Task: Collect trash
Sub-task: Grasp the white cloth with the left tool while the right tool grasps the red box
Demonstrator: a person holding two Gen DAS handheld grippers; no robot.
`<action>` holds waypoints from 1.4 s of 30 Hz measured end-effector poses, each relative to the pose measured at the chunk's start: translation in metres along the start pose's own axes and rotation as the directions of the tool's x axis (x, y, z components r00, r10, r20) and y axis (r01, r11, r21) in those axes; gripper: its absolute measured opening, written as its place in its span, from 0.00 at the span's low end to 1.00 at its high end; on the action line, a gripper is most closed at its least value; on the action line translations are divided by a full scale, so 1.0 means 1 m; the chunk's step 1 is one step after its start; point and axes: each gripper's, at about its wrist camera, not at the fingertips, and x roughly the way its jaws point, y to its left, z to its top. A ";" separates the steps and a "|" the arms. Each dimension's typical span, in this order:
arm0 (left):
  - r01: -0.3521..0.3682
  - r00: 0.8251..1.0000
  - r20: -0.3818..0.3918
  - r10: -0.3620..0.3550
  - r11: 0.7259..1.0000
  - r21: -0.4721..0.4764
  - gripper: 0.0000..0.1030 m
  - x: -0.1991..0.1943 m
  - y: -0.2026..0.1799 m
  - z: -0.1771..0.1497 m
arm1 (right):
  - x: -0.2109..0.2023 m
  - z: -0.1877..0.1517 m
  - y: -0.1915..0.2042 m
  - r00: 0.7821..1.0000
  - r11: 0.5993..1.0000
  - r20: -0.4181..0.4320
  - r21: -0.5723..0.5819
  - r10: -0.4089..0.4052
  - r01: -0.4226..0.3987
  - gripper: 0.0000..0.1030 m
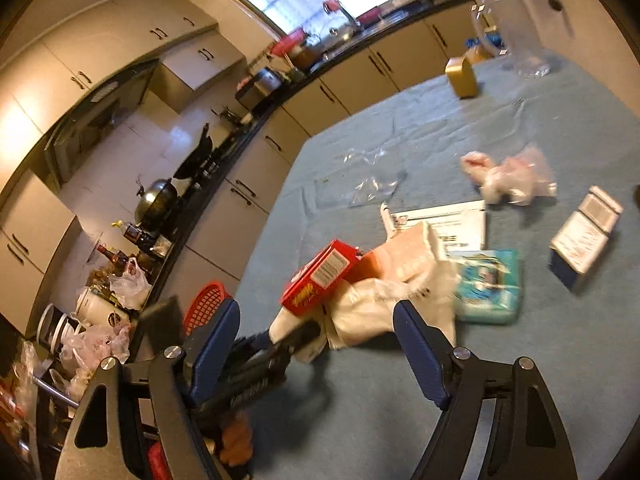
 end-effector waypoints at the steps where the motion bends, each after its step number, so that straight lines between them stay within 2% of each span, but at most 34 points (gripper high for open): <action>1: 0.001 1.000 -0.002 -0.001 1.000 -0.001 0.38 -0.001 0.002 -0.001 | 0.005 0.003 0.000 1.000 1.000 -0.006 0.008 0.006 -0.006 0.81; 6: 0.010 1.000 0.019 -0.010 1.000 -0.014 0.38 -0.011 0.011 -0.006 | 0.041 0.019 -0.004 0.997 0.998 -0.071 0.055 0.003 0.001 0.80; 13: 0.002 0.999 0.040 -0.002 1.000 -0.003 0.38 -0.018 0.013 -0.009 | 0.081 0.037 -0.006 0.987 0.996 -0.142 0.036 -0.071 0.077 0.75; 16: -0.004 0.999 0.045 0.004 1.000 -0.002 0.38 -0.019 0.014 -0.010 | 0.098 0.038 -0.005 0.979 0.994 -0.179 0.019 -0.102 0.107 0.67; 17: -0.005 0.999 0.047 0.005 1.000 -0.001 0.38 -0.019 0.014 -0.010 | 0.102 0.038 -0.003 0.977 0.994 -0.185 0.009 -0.110 0.113 0.58; 18: -0.008 0.999 0.051 0.008 1.000 -0.002 0.38 -0.020 0.014 -0.010 | 0.105 0.038 -0.001 0.975 0.994 -0.192 0.000 -0.111 0.114 0.42; 19: -0.010 0.999 0.054 0.010 1.000 -0.002 0.38 -0.020 0.015 -0.011 | 0.108 0.037 -0.002 0.974 0.994 -0.201 0.001 -0.106 0.108 0.40; 20: -0.014 0.998 0.055 0.014 1.000 -0.002 0.38 -0.022 0.015 -0.012 | 0.111 0.036 -0.002 0.972 0.996 -0.215 0.007 -0.090 0.094 0.39; 25: -0.019 0.997 0.073 0.020 1.000 -0.012 0.38 -0.028 0.018 -0.013 | 0.102 0.027 0.002 0.982 0.998 -0.178 -0.009 -0.063 0.063 0.35; 32: -0.043 0.991 0.125 0.046 0.999 -0.026 0.38 -0.054 0.031 -0.014 | 0.075 0.020 0.024 0.993 0.994 -0.096 -0.088 -0.066 0.057 0.35; 37: -0.068 0.982 0.175 0.077 0.996 -0.057 0.38 -0.082 0.049 -0.011 | 0.068 0.016 0.043 0.996 0.991 -0.075 -0.124 -0.055 0.045 0.35; 42: -0.122 0.965 0.220 0.140 0.988 -0.096 0.38 -0.114 0.078 -0.011 | 0.070 0.010 0.065 0.996 0.987 -0.085 -0.159 -0.033 0.019 0.35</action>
